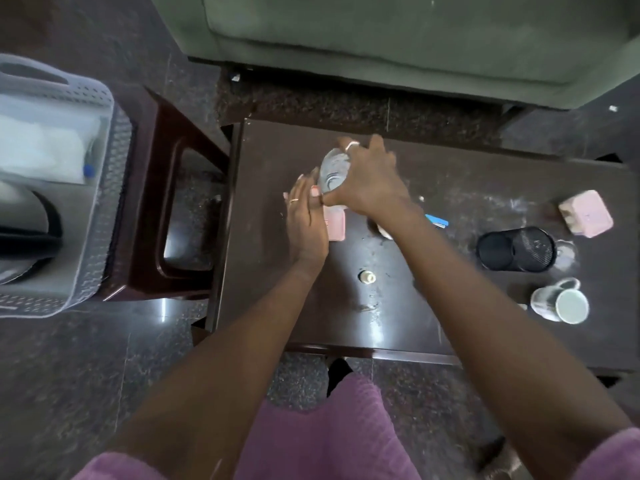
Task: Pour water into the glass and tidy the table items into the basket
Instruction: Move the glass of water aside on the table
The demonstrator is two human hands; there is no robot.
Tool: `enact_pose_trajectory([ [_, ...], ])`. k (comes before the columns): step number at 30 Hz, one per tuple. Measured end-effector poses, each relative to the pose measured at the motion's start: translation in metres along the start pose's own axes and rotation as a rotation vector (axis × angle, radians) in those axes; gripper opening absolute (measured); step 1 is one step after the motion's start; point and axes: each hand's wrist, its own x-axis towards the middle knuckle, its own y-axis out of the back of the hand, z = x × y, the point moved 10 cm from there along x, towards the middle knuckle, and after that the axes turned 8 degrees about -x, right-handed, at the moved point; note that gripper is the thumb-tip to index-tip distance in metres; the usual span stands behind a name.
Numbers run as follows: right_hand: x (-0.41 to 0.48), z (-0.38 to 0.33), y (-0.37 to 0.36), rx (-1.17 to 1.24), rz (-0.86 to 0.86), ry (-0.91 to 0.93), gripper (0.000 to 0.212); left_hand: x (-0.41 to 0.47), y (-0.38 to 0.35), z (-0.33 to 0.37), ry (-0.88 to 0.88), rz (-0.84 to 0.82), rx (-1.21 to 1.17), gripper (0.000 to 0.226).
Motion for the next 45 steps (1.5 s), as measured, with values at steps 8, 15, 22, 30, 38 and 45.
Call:
enact_pose_trajectory([
  [8, 0.037, 0.138, 0.041, -0.034, 0.053, -0.206, 0.08, 0.008, -0.129, 0.019, 0.046, -0.306, -0.009, 0.04],
  [15, 0.067, 0.21, 0.024, -0.013, 0.019, -0.241, 0.083, 0.012, -0.2, 0.0, 0.196, -0.435, 0.114, 0.046],
  [22, 0.084, 0.22, 0.011, 0.018, 0.015, -0.213, 0.081, 0.011, -0.215, -0.016, 0.269, -0.381, 0.179, 0.048],
  [30, 0.092, 0.219, 0.009, 0.037, 0.023, -0.211, 0.08, 0.014, -0.221, -0.022, 0.232, -0.372, 0.273, 0.046],
  [38, 0.091, 0.218, 0.004, 0.019, 0.0, -0.202, 0.08, 0.015, -0.215, -0.024, 0.224, -0.241, 0.202, 0.048],
  [45, 0.086, 0.216, 0.004, 0.009, -0.041, -0.216, 0.091, 0.014, -0.214, -0.022, 0.244, -0.26, 0.202, 0.048],
])
